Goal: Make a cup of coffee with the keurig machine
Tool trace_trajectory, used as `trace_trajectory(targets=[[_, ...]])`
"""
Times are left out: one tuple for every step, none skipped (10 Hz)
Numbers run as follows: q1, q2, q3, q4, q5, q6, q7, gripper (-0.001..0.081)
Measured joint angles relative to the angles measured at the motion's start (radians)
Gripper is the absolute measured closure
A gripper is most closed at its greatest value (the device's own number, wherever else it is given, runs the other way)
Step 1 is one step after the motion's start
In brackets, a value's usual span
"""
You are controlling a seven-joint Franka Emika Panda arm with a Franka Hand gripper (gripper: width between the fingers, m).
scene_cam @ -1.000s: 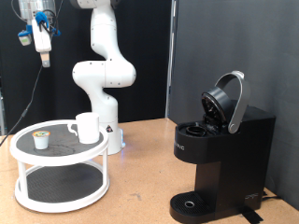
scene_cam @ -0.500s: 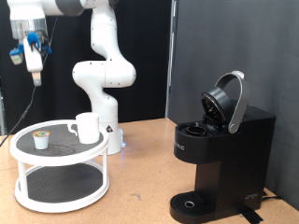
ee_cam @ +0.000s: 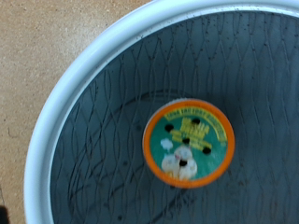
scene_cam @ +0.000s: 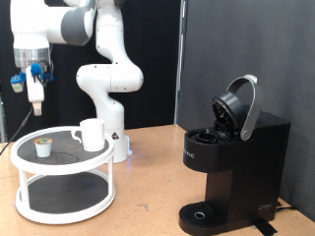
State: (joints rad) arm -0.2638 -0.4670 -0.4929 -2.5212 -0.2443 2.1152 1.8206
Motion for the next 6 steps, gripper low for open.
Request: trace_trajectory(targets=[[-0.005, 0.003, -0.004, -0.026, -0.004, 0.042, 0.004, 0.0072], [-0.009, 0.006, -0.007, -0.048, -0.005, 0.075, 0.006, 0.0072], [-0.011, 0.014, -0.008, -0.061, -0.005, 0.099, 0.008, 0.0072], [-0.012, 0.024, -0.009, -0.071, -0.005, 0.119, 0.01, 0.0072], [-0.012, 0.034, -0.01, -0.081, -0.005, 0.138, 0.011, 0.0072], [-0.013, 0.044, -0.011, -0.088, -0.005, 0.154, 0.011, 0.0072]])
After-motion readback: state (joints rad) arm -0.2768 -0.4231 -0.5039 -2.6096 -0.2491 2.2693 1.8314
